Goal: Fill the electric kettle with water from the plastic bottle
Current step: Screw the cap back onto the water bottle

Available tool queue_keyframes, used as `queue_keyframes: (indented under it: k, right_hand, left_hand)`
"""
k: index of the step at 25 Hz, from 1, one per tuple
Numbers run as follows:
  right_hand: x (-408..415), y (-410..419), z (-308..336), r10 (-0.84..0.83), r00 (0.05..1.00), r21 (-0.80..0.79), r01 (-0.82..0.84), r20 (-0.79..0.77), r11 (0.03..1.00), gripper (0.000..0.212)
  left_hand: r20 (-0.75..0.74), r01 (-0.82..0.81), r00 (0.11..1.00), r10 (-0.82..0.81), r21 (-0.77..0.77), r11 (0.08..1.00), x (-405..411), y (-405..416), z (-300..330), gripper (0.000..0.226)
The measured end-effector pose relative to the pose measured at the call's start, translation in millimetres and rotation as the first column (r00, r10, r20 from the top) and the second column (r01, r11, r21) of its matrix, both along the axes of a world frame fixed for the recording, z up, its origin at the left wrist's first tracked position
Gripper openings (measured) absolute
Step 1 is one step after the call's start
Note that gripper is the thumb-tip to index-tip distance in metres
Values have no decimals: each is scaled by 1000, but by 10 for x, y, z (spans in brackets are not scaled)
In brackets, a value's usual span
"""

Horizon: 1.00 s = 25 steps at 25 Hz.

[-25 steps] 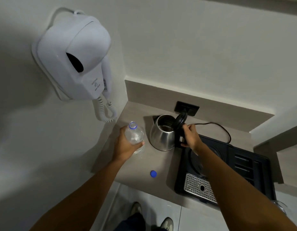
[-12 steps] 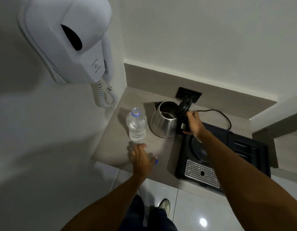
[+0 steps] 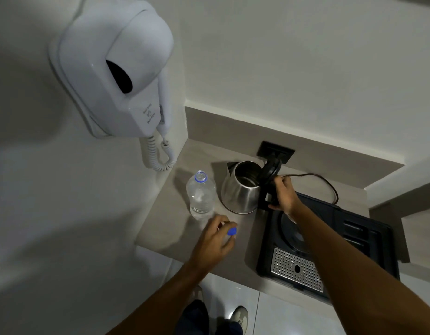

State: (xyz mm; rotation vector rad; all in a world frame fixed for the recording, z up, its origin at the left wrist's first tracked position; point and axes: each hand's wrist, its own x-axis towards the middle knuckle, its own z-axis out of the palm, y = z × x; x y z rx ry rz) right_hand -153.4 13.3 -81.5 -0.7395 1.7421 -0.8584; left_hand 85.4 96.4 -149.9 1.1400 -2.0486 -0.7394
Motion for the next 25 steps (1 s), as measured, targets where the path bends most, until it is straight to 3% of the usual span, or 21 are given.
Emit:
queue_keyframes:
  k: [3,6,9,14,19,25]
  right_hand:
    - [-4,19,16,9,1000,-3,-9,20,1000,41]
    - [-11,38,45,24,999,-9,-23,36,1000,41]
    - [-6,40,82,23,998,3,-23,59,1000,44]
    - [-4,56,116,19,998,10,-19,55,1000,43]
    - [-12,69,127,53,997,3,-53,50,999,36]
    - [-33,48,121,84,995,19,-85,54,996,38]
  left_hand:
    - [-228,-278,945,235,-185,942,168,-386,555,25]
    - [-164,-460,887,431,-273,845,368,-739,936,30]
    - [25,-402,909,417,-216,890,396,-845,1046,30]
    - [143,-293,941,306,-108,950,439,-872,1161,29]
    - [357,-217,899,253,-138,966,523,-930,1337,28]
    - [452,-203,851,267,-186,961,489,-978,1426,27]
